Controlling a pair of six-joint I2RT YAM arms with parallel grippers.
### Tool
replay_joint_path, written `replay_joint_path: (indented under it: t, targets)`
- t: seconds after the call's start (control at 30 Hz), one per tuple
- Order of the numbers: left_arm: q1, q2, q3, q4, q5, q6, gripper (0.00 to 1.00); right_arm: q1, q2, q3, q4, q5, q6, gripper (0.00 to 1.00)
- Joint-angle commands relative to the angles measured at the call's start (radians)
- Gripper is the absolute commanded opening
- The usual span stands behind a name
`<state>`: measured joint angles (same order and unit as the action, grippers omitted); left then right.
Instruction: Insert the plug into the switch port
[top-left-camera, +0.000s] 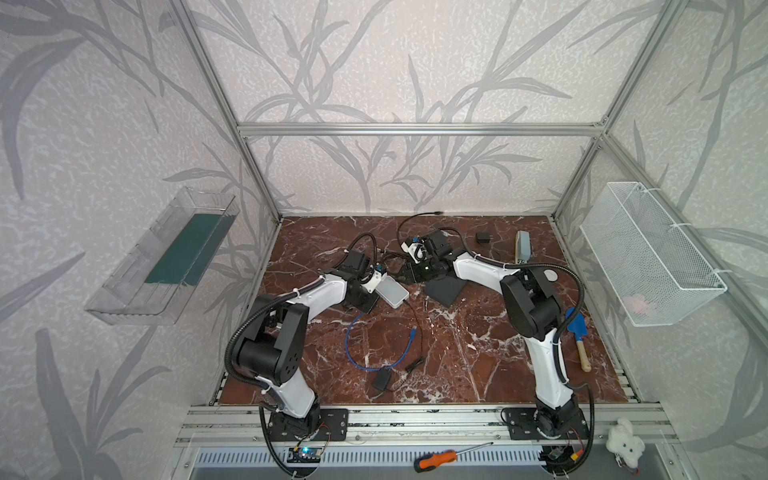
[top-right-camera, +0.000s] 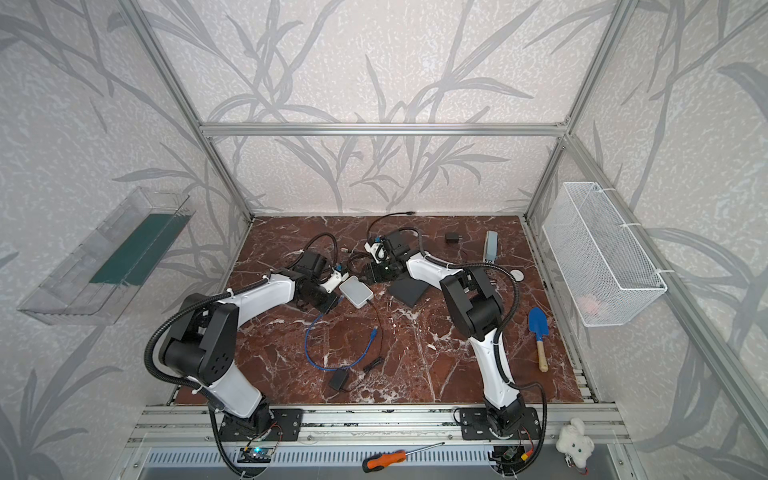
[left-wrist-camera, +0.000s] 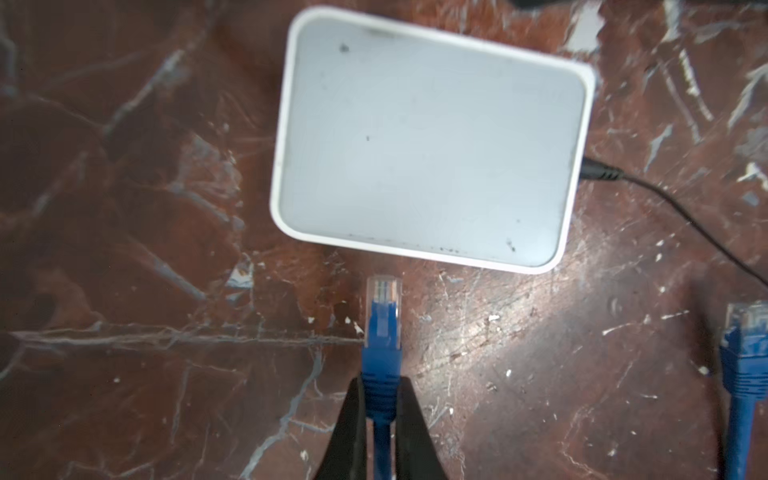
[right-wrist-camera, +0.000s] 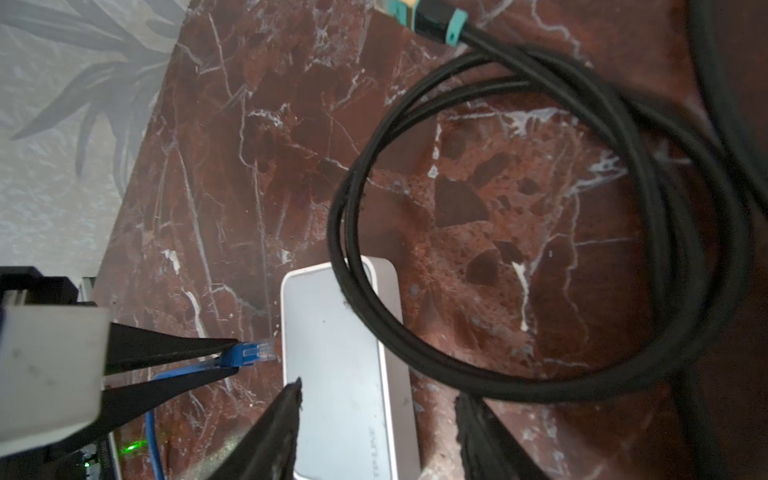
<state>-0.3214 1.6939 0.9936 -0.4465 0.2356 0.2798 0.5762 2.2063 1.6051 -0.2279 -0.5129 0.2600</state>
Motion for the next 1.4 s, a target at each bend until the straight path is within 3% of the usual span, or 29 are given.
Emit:
replay_joint_path:
  t: [0.0,0.73,1.37]
  targets:
    - [-0.01,0.026,0.03,-0.026,-0.044,0.033,0.06,0.007,0.05,0.042,-0.048,0.021,-0.074,0.6]
    - [-0.026,0.028,0.024,0.092,-0.011,0.067,0.05,0.024,0.148,0.146,-0.135,-0.068,-0.141,0.61]
    - [-0.055,0.066,0.034,0.158,-0.074,0.122,0.03,0.022,0.265,0.267,-0.302,-0.288,-0.296,0.55]
